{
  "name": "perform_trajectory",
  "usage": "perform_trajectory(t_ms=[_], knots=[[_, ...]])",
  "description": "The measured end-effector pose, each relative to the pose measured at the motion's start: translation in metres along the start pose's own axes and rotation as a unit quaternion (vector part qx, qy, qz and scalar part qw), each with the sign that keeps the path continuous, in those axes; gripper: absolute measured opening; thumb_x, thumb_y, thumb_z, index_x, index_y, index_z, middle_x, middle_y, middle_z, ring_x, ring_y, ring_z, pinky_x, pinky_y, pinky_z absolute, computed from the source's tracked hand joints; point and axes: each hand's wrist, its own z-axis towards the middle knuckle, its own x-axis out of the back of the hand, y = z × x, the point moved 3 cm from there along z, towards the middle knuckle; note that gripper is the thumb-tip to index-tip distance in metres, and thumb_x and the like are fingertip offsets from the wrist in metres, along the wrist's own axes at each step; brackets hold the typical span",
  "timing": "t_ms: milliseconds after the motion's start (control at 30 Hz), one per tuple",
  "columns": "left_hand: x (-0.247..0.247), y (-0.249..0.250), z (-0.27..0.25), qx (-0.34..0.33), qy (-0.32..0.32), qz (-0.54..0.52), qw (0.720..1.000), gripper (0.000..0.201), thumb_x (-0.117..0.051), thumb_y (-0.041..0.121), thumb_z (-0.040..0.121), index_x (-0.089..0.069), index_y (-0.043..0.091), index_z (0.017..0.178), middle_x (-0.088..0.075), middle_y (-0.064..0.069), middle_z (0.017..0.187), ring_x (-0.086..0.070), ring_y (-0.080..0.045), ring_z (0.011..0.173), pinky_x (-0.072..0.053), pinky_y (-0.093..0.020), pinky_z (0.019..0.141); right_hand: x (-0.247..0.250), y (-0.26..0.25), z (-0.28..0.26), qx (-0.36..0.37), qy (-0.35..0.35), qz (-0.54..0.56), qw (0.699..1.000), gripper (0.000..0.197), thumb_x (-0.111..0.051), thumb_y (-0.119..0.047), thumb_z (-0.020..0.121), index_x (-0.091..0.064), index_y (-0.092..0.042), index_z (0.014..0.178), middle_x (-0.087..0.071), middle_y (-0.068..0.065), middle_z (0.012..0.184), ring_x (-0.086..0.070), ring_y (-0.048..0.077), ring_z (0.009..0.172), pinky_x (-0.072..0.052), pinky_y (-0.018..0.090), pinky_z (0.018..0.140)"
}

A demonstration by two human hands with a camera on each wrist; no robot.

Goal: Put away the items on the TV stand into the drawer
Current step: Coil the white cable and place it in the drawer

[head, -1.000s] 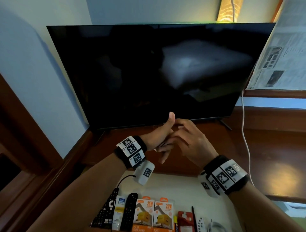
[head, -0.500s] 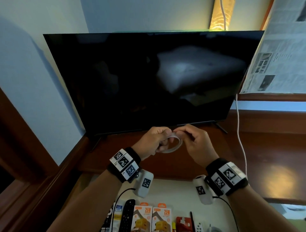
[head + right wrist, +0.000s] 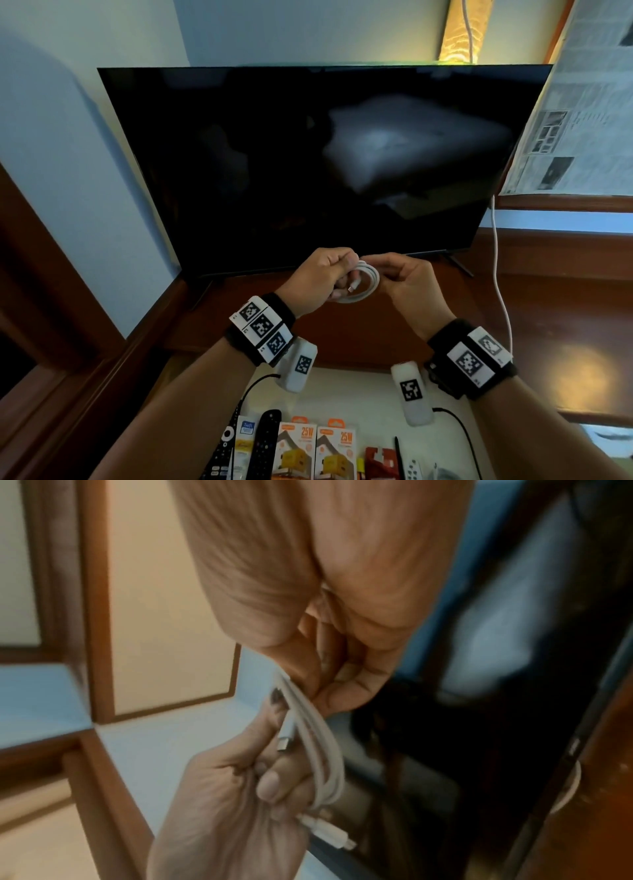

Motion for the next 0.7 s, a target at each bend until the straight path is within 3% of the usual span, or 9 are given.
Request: perform_trajectory(t_ms=[100,167,233,300,400,500,533,600,700], knots=[[-0.002,0.001,0.002,-0.002,0.018,0.035,0.999,0.036,-0.039,0.018,0.112,-0.050,0.007,0.080,-0.039,0.002,0.056,-0.034,-0.008,0.044,-0.033,-0.021,0.049,-0.001,0.002,-0.004,-0.079,-0.028,0.156,0.984,0.040,-0.050,0.016,0.091,-0.066,0.001,0.125,-0.076,0.019,0.109,-0.073,0.034,0.104,-0.058,0.040,0.091],[-0.004,-0.001,0.005,0.004,0.045,0.050,0.998,0.036,-0.040,0.015,0.111,-0.047,0.009,0.077,-0.041,0.011,0.055,-0.037,-0.002,0.044,-0.034,-0.016,0.052,-0.002,0.002,-0.005,-0.091,-0.055,0.212,0.971,0.049,-0.049,0.012,0.086,-0.061,0.001,0.133,-0.071,0.022,0.118,-0.068,0.036,0.113,-0.054,0.044,0.098],[-0.005,-0.001,0.007,0.013,0.065,0.049,0.997,0.038,-0.040,0.014,0.111,-0.047,0.008,0.075,-0.042,0.011,0.055,-0.038,-0.002,0.044,-0.035,-0.017,0.052,-0.006,0.002,-0.008,-0.042,-0.060,0.116,0.990,0.050,-0.060,0.004,0.089,-0.058,-0.005,0.138,-0.070,0.012,0.125,-0.067,0.026,0.118,-0.054,0.038,0.099],[-0.007,-0.001,0.008,0.027,0.052,0.029,0.998,0.038,-0.039,0.016,0.112,-0.052,-0.002,0.081,-0.044,0.001,0.055,-0.037,-0.004,0.042,-0.035,-0.022,0.049,-0.010,0.006,-0.011,0.007,-0.020,-0.035,0.999,0.044,-0.067,-0.008,0.095,-0.059,-0.010,0.139,-0.070,0.000,0.127,-0.065,0.011,0.120,-0.054,0.032,0.100],[-0.008,-0.003,0.006,0.037,0.025,0.027,0.999,0.038,-0.039,0.022,0.112,-0.056,0.001,0.086,-0.045,-0.003,0.056,-0.041,-0.017,0.043,-0.038,-0.032,0.046,-0.011,0.006,-0.012,0.066,0.063,-0.142,0.986,0.027,-0.059,-0.007,0.100,-0.068,-0.010,0.125,-0.074,-0.002,0.110,-0.068,0.001,0.101,-0.053,0.014,0.084],[-0.012,-0.005,0.003,0.022,-0.003,0.057,0.998,0.035,-0.040,0.028,0.112,-0.059,0.011,0.088,-0.051,-0.009,0.069,-0.049,-0.045,0.062,-0.048,-0.055,0.064,-0.009,0.007,-0.013,0.102,0.085,-0.218,0.967,0.016,-0.054,-0.008,0.102,-0.070,-0.009,0.105,-0.071,0.003,0.095,-0.068,0.011,0.085,-0.053,0.017,0.072],[-0.013,-0.007,0.002,0.026,-0.007,0.070,0.997,0.033,-0.041,0.027,0.112,-0.063,0.008,0.095,-0.057,-0.011,0.076,-0.056,-0.047,0.073,-0.051,-0.056,0.073,-0.008,0.008,-0.013,0.095,0.093,-0.224,0.965,0.016,-0.053,-0.007,0.102,-0.069,-0.008,0.100,-0.069,0.002,0.091,-0.066,0.011,0.080,-0.052,0.017,0.069],[-0.011,-0.009,0.000,0.034,0.001,0.108,0.994,0.030,-0.045,0.025,0.111,-0.067,0.006,0.106,-0.066,-0.016,0.088,-0.065,-0.036,0.085,-0.055,-0.048,0.082,-0.006,0.008,-0.013,0.085,0.111,-0.226,0.964,0.018,-0.053,-0.005,0.102,-0.067,-0.008,0.091,-0.064,-0.003,0.081,-0.061,0.011,0.070,-0.045,0.011,0.060],[-0.004,-0.007,-0.009,0.017,0.038,0.186,0.982,0.025,-0.054,0.027,0.107,-0.069,0.014,0.092,-0.064,-0.016,0.079,-0.060,-0.035,0.070,-0.051,-0.049,0.068,0.000,0.008,-0.012,0.113,0.140,-0.263,0.948,0.018,-0.056,-0.004,0.100,-0.066,-0.005,0.085,-0.060,-0.002,0.072,-0.053,0.013,0.057,-0.041,0.014,0.052]])
